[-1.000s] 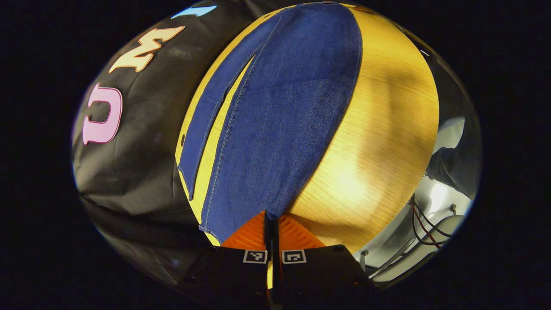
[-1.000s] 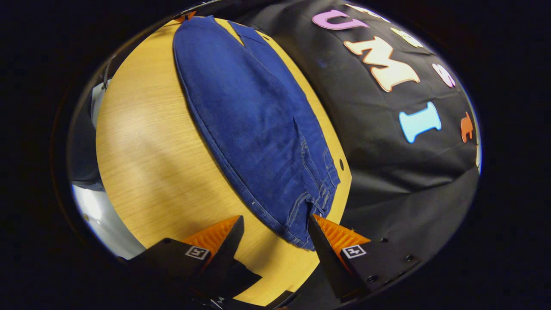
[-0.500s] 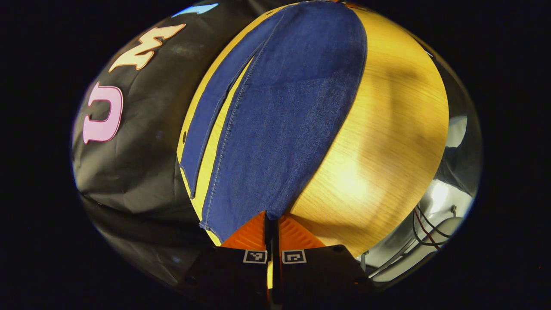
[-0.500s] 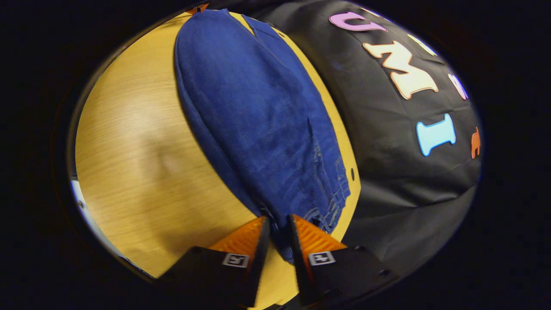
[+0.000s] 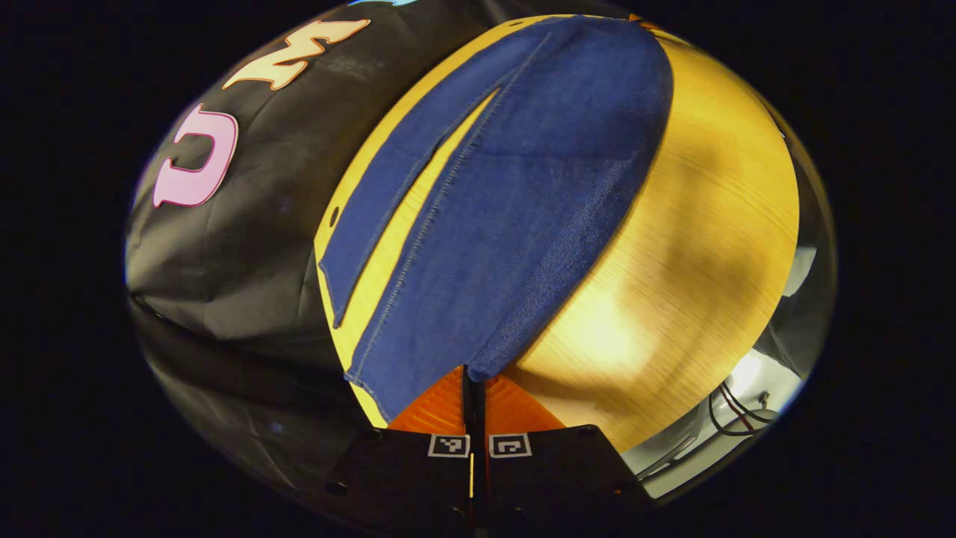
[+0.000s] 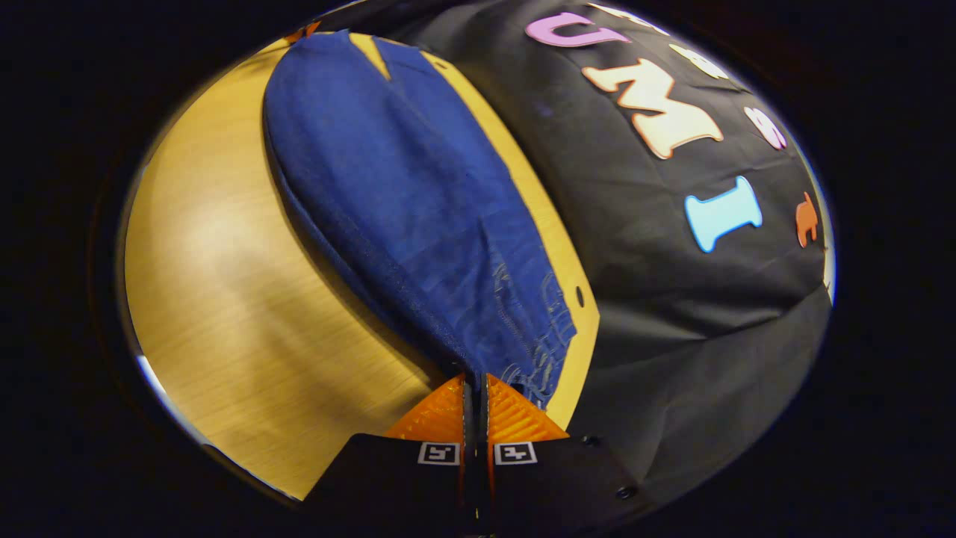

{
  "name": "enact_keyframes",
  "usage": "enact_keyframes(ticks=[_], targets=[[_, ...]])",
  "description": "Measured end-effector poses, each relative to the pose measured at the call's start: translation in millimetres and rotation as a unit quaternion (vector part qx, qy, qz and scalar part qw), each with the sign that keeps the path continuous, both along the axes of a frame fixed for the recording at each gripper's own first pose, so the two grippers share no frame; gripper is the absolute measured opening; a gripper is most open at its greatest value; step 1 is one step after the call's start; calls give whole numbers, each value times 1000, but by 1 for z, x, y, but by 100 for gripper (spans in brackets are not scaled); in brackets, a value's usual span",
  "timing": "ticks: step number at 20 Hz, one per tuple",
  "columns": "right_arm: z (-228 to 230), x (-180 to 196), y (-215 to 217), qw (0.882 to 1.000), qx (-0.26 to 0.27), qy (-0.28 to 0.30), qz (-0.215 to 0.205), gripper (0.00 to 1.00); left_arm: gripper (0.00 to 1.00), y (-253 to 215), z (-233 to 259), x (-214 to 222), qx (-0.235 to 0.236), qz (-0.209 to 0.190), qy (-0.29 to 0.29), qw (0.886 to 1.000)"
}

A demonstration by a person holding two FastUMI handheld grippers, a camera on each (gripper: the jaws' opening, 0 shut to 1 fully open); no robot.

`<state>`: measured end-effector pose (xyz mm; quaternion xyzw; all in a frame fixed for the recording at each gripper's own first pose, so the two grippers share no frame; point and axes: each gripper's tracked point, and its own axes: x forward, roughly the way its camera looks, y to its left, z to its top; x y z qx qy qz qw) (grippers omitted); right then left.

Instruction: Grasp the waist and the cuffs of the jeans and fold them to make the two legs overlap; first hold the waist and fold one-third of the jeans toward the cuffs, then hold the cuffs and fold the remaining one-third in the same direction to finish folding.

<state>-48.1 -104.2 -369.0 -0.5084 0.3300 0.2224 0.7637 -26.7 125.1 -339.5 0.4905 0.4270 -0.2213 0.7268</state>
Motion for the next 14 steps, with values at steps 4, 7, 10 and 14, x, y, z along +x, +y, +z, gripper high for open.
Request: enact_keyframes(ticks=[4,7,10,14], targets=[[41,46,13,997,27,-68,-23,2,0,-1,32,47,-12,41,-36,998],[60,87,21,990,62,-112,-59,2,0,-6,58,99,-32,80,-74,993],[72,128,28,978,97,-154,-102,2,0,-19,81,143,-35,90,-102,990],[62,170,35,962,134,-176,-157,2,0,-27,88,208,-53,117,-129,983]])
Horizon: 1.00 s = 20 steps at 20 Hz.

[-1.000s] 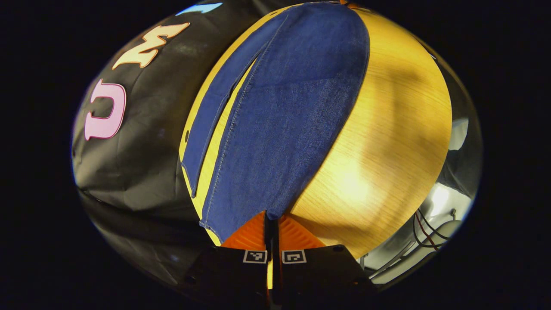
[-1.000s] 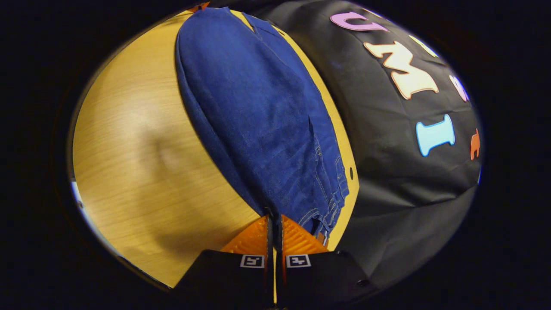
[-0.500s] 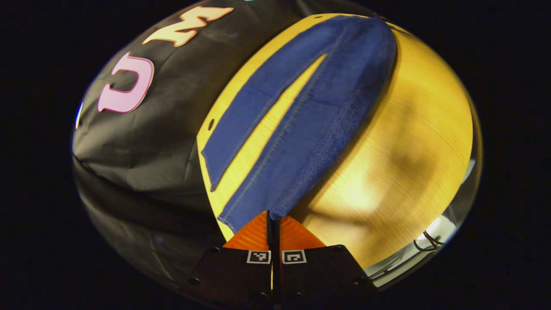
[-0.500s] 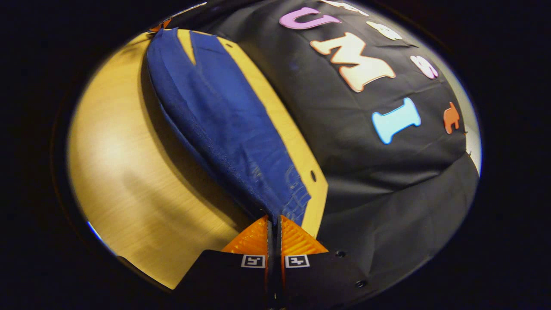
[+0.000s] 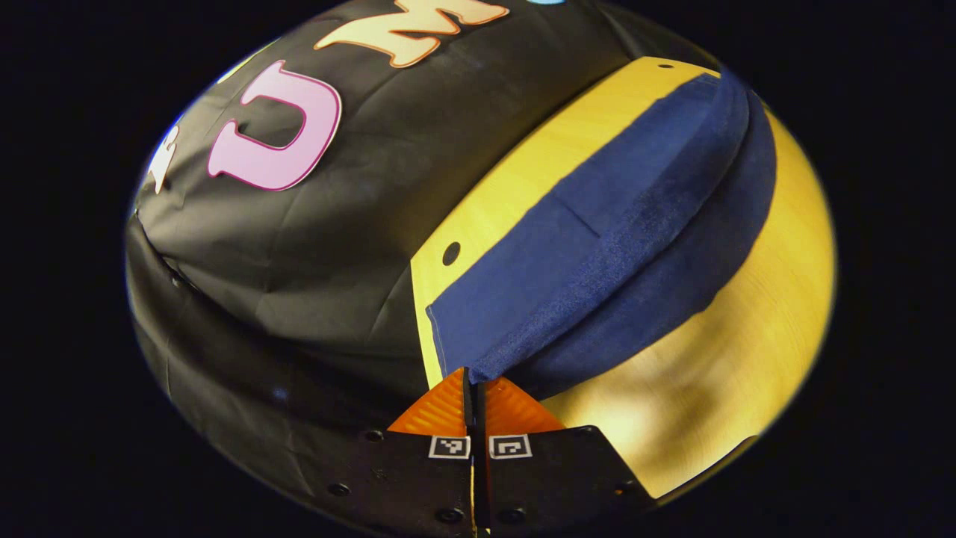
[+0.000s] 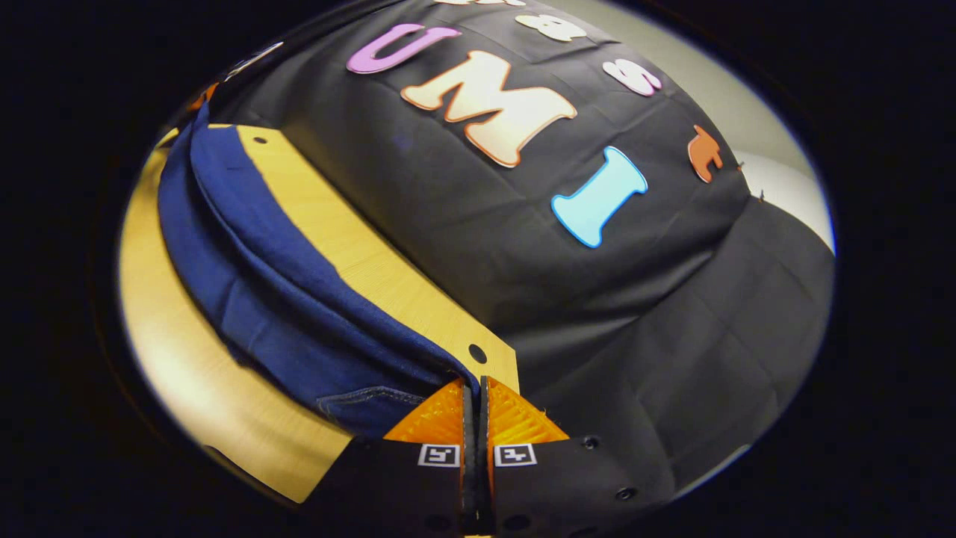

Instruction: Grasp the waist and the cuffs of the jeans and fold them to make the two legs overlap; first hold the waist and fold one-third of the jeans toward the cuffs, then hold the cuffs and fold the remaining one-third in the same direction to finish folding.

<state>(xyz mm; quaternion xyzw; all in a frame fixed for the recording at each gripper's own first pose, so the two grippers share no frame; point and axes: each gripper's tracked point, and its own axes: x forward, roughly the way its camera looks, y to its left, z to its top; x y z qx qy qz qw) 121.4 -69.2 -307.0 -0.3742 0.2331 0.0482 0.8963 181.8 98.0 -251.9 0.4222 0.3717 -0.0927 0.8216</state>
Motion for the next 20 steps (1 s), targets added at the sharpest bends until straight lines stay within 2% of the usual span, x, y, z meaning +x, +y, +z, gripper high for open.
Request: enact_keyframes(ticks=[3,6,10,14,16,17,18,19,20], targets=[[-14,31,6,999,33,-19,-35,2,0,-8,-8,32,-34,40,-11,999],[-39,64,12,996,65,-24,-62,2,0,-17,-18,63,-40,57,-20,997],[-82,99,16,996,67,-2,-58,2,0,-26,-36,103,-54,78,-25,995],[-132,113,21,995,69,42,-55,2,0,-30,-70,120,-42,85,-4,995],[-142,116,17,995,70,49,-59,3,0,-31,-81,125,-45,92,1,995],[-142,117,12,994,66,48,-67,10,0,-31,-80,130,-60,95,-5,994],[-139,115,9,994,74,49,-71,32,0,-37,-79,133,-91,94,-2,991],[-139,117,10,992,94,51,-74,54,33,-43,-86,144,-105,94,-9,990],[-130,119,7,990,107,43,-83,77,67,-47,-64,129,-113,95,-22,989]])
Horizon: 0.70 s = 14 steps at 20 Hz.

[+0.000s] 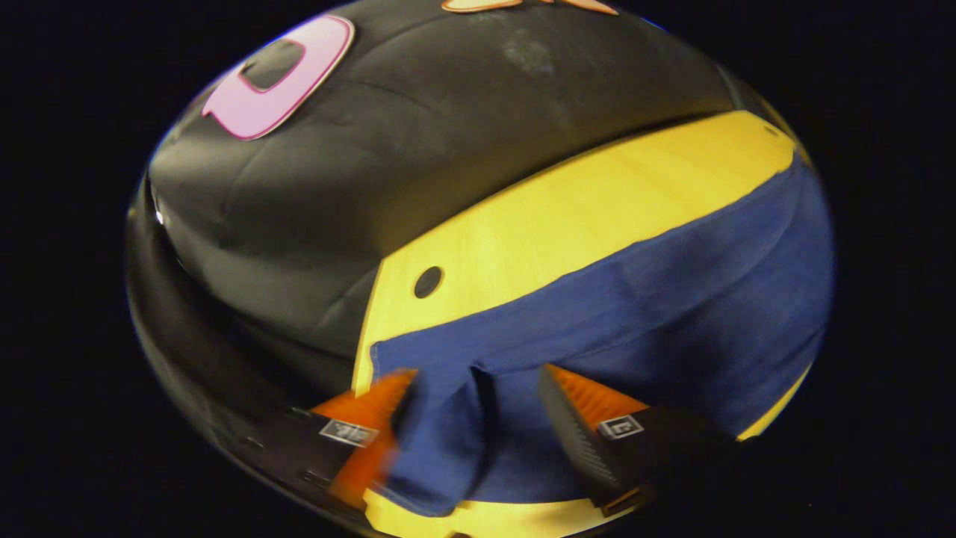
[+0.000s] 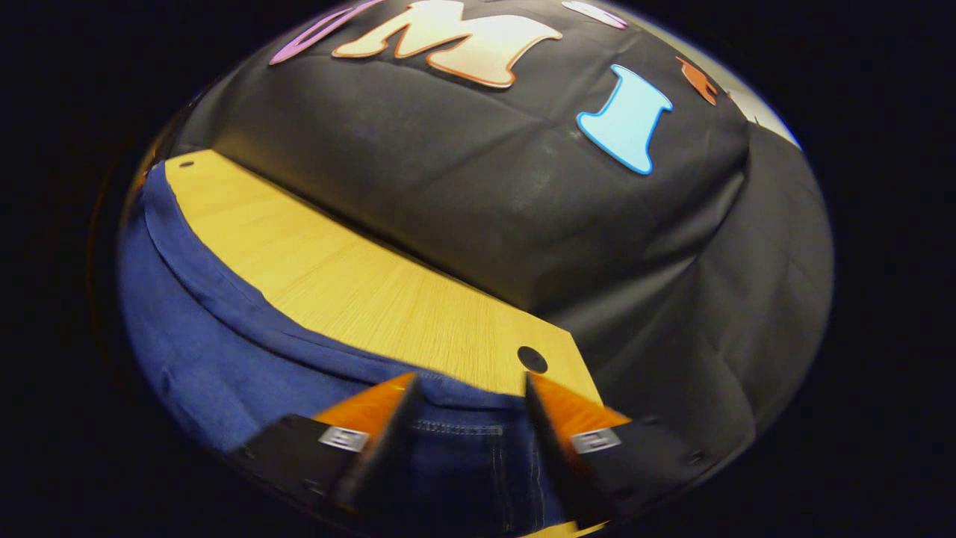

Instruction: Grasp the waist and the cuffs of the jeans and fold them to make the two legs overlap; first hold the waist and fold one-third of the jeans toward the cuffs, then hold the cuffs and fold the remaining one-third in the same direction to finish folding.

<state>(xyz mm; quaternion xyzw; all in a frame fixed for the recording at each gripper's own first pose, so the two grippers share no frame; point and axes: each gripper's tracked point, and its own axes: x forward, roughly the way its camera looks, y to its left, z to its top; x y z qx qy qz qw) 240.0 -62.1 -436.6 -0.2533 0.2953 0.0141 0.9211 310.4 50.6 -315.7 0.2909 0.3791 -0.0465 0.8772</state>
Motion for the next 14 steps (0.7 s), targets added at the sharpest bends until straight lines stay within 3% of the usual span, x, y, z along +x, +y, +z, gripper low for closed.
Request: enact_keyframes(ticks=[1,2,7,14], targets=[[8,-2,-6,1000,9,-9,-10,99,100,-3,8,0,-3,3,-17,1000],[18,-4,-13,999,16,-17,-23,100,95,-7,22,1,-9,3,-39,999],[49,-31,-66,988,77,-42,-131,100,94,-47,97,-16,-85,-19,-135,987],[14,-86,-142,949,130,0,-286,99,94,-112,169,-51,-192,-42,-197,960]])
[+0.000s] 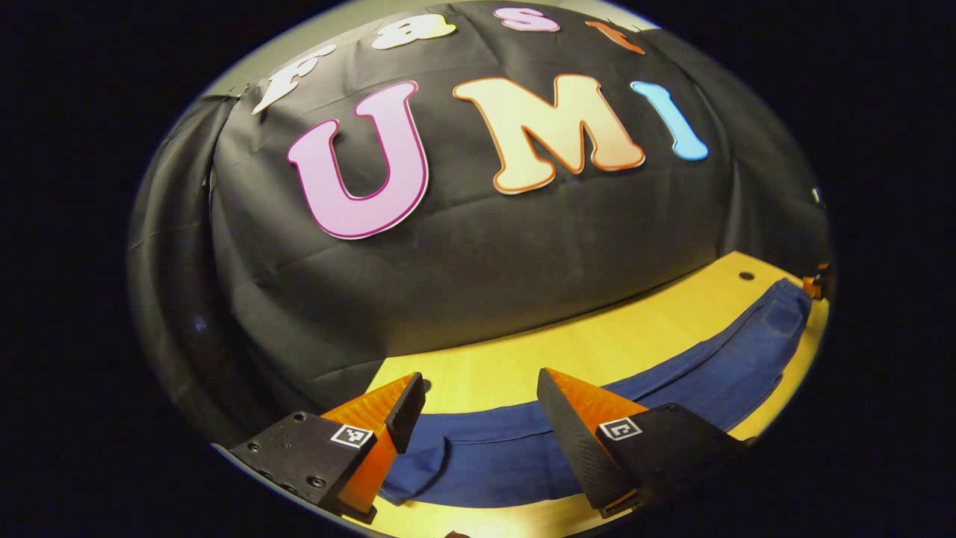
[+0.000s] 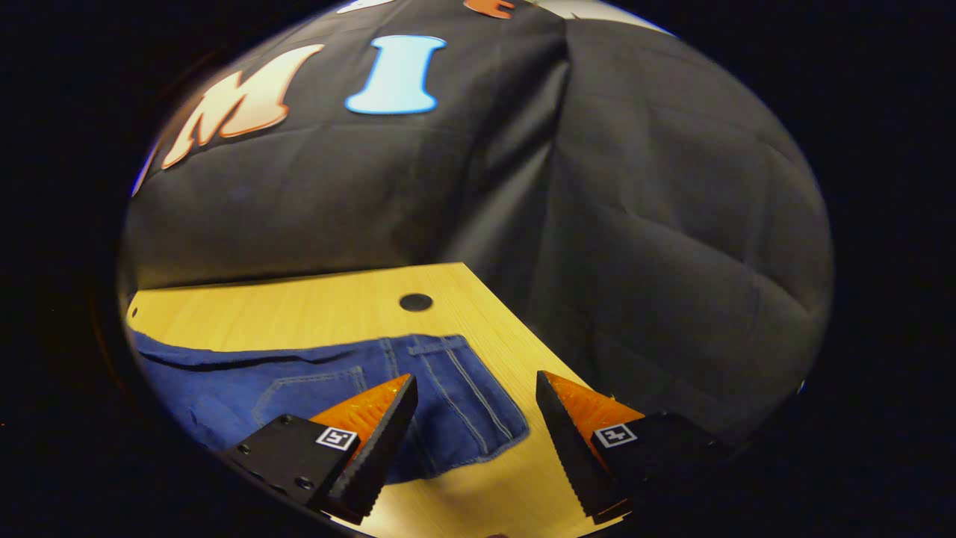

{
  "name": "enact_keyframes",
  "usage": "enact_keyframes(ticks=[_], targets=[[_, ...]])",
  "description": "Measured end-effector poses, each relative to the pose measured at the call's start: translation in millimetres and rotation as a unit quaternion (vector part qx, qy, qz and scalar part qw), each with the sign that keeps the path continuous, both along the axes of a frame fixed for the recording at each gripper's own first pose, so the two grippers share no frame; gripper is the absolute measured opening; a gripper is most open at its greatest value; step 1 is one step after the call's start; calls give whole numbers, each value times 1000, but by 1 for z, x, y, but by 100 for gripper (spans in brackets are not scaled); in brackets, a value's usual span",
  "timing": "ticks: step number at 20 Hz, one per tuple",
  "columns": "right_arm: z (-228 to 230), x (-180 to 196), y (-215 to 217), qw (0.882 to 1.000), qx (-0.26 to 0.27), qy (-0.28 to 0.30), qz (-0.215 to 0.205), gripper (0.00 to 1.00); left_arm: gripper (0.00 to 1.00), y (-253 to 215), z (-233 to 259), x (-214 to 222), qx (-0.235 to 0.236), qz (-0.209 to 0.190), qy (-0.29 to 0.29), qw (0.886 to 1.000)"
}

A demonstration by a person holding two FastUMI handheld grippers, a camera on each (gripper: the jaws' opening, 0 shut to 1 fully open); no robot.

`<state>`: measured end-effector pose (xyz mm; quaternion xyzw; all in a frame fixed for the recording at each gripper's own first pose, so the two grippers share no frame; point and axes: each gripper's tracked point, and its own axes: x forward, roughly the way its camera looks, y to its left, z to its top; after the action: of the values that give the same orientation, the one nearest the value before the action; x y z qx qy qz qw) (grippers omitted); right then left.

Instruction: Grasp the waist and the cuffs of the jeans and fold them to make the two legs overlap; first hold the waist and fold one-third of the jeans toward the cuffs, then hold the cuffs and fold the remaining one-third in the same direction to finish folding.

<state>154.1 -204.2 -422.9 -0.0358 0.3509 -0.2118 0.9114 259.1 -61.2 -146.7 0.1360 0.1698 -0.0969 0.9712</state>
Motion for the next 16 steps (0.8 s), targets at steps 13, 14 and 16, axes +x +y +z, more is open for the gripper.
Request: enact_keyframes(ticks=[13,14,16], targets=[[-35,-13,16,989,134,29,-55,21,94,-18,24,-7,-55,27,6,998],[-32,-11,18,991,119,33,-42,6,94,-12,21,-8,-61,32,7,998],[-25,-3,20,995,93,27,-18,4,94,3,20,-9,-73,41,9,996]])
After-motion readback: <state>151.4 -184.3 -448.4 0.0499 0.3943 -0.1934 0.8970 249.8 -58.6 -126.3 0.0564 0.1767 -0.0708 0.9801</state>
